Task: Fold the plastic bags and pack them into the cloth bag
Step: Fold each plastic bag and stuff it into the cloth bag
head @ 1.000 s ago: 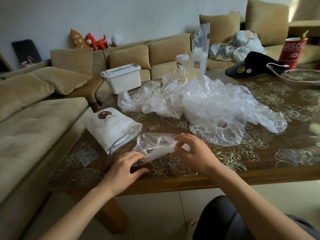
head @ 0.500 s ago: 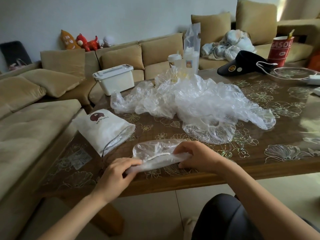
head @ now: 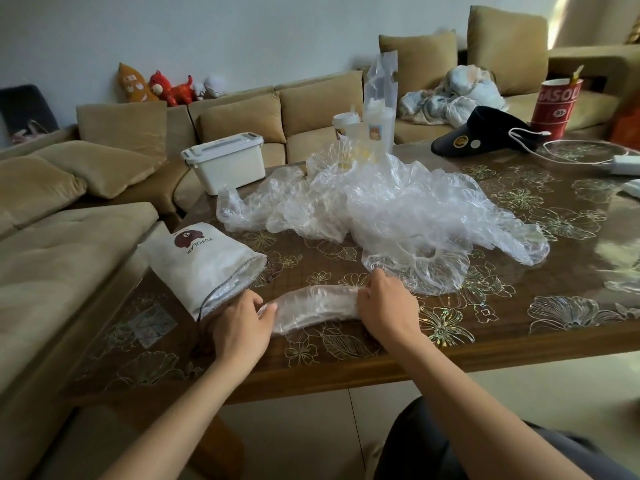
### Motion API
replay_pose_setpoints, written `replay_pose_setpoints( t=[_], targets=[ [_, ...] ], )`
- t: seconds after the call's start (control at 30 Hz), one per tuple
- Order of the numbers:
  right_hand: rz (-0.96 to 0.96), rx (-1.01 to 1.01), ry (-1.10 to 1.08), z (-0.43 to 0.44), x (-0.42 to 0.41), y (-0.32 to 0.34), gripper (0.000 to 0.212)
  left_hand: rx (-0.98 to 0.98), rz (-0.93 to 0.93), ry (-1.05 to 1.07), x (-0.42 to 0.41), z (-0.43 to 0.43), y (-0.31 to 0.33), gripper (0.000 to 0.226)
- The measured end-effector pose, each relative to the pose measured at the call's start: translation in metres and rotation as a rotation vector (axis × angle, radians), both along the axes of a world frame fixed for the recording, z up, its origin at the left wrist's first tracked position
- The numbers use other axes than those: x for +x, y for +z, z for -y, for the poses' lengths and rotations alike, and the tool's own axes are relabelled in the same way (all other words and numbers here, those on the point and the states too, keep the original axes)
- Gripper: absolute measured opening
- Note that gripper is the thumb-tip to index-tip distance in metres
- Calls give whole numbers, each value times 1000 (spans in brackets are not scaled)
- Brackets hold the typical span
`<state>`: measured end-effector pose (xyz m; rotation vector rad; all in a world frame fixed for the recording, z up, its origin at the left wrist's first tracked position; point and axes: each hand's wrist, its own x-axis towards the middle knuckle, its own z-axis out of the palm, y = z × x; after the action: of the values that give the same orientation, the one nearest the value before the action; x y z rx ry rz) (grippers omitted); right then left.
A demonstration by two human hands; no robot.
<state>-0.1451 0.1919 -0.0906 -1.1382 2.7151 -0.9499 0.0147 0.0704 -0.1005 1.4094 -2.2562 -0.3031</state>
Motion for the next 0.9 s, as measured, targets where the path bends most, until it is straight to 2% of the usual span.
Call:
replay_pose_setpoints(
  t=[0.07, 0.13, 0.17, 0.23, 0.3, 0.33, 0.4, 0.43, 0.47, 0.53, 0.6, 0.7, 0.9],
  targets=[
    [-66, 27, -3, 1, 4, -1, 19, -17, 88, 33, -4, -4, 0, 22],
    [-130, 75, 14, 0, 4, -3, 26, 36, 90, 47, -6, -5, 0, 25],
    [-147, 113, 24, 0, 1, -3, 29, 112, 29, 49, -6, -3, 1, 26],
    [-69, 140, 16, -4, -2, 7, 33, 411, -275, 36, -3, -1, 12, 22],
    [-28, 31, -4, -8, 0, 24, 34, 731, -632, -16, 2, -2, 33, 14],
    [-102, -68, 26, -8, 6, 31, 32, 835, -730, -35, 6, -2, 40, 13],
    [-228, -267, 215, -6, 27, 41, 33, 915, -756, -27, 11, -4, 45, 15],
    [-211, -310, 337, -2, 39, 41, 36, 913, -747, 9, 13, -8, 43, 14],
    [-166, -262, 453, 2, 50, 39, 45, 911, -743, 52, 12, -12, 37, 14],
    [-145, -57, 611, 12, 64, 24, 81, 906, -741, 114, 15, -19, 25, 19],
    [-193, 116, 641, 20, 63, 6, 105, 891, -720, 134, 19, -22, 19, 23],
    [-178, 241, 621, 21, 50, -6, 112, 979, -809, 131, 22, -23, 23, 17],
    [-169, 348, 537, 3, 15, -11, 104, 1127, -846, 115, 25, -20, 29, 17]
  ],
)
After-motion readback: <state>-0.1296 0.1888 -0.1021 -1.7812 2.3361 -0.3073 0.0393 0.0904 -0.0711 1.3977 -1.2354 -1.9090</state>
